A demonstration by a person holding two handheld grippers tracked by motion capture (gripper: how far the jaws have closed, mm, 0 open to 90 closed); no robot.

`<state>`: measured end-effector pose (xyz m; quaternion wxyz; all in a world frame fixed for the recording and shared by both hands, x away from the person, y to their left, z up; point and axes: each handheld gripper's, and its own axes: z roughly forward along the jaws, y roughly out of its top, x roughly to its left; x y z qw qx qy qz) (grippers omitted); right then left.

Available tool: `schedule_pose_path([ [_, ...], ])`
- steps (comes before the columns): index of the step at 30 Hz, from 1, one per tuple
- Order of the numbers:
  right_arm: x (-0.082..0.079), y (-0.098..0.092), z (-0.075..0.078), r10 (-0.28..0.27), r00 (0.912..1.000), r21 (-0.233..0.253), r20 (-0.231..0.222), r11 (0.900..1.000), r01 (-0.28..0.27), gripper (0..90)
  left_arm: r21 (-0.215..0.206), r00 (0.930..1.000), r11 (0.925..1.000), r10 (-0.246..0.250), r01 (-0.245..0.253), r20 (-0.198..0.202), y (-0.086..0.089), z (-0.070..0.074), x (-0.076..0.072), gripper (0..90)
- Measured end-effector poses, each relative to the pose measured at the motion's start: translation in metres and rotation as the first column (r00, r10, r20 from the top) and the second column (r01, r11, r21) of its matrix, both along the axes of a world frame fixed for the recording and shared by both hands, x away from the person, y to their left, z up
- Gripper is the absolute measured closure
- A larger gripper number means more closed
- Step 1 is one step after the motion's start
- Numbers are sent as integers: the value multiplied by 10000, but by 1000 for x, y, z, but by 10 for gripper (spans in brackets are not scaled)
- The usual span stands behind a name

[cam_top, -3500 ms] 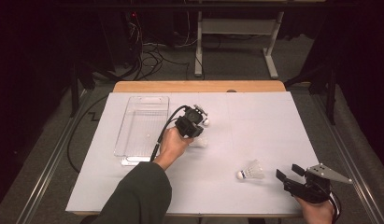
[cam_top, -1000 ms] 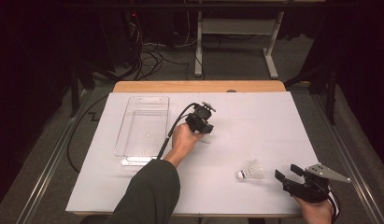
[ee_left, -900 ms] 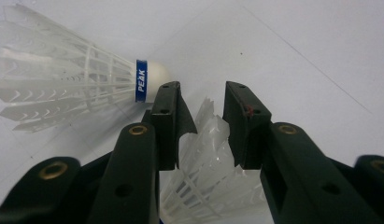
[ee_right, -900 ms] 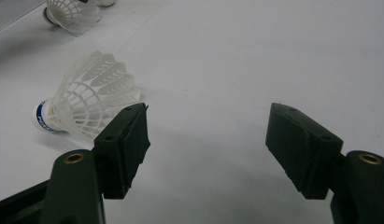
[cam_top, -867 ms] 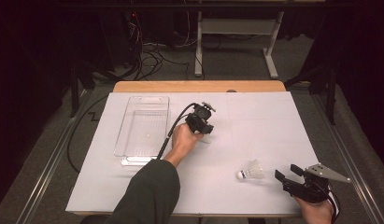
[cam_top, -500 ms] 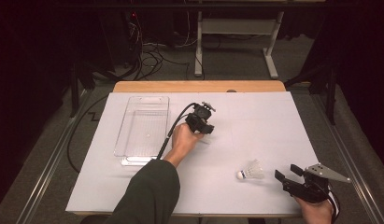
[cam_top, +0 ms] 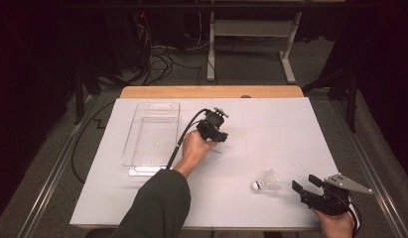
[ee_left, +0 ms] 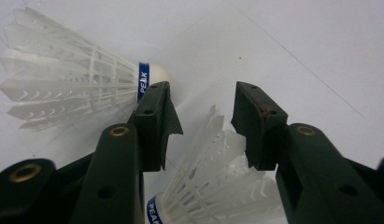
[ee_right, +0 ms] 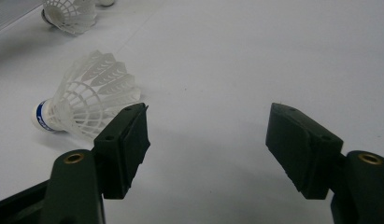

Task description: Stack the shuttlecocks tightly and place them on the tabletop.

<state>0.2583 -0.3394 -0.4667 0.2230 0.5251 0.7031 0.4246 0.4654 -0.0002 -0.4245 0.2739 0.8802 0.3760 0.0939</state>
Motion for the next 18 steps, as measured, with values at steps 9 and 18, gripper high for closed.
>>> schedule_pose_path([
  [9,0,0,0,2,10000,6,-6,10000,-2,306,-27,10000,10000,24,-24,41,1,1,0,558],
  [18,0,0,0,13,10000,-8,-5,10000,-13,306,-86,10000,10000,3,-2,80,2,4,-1,555],
])
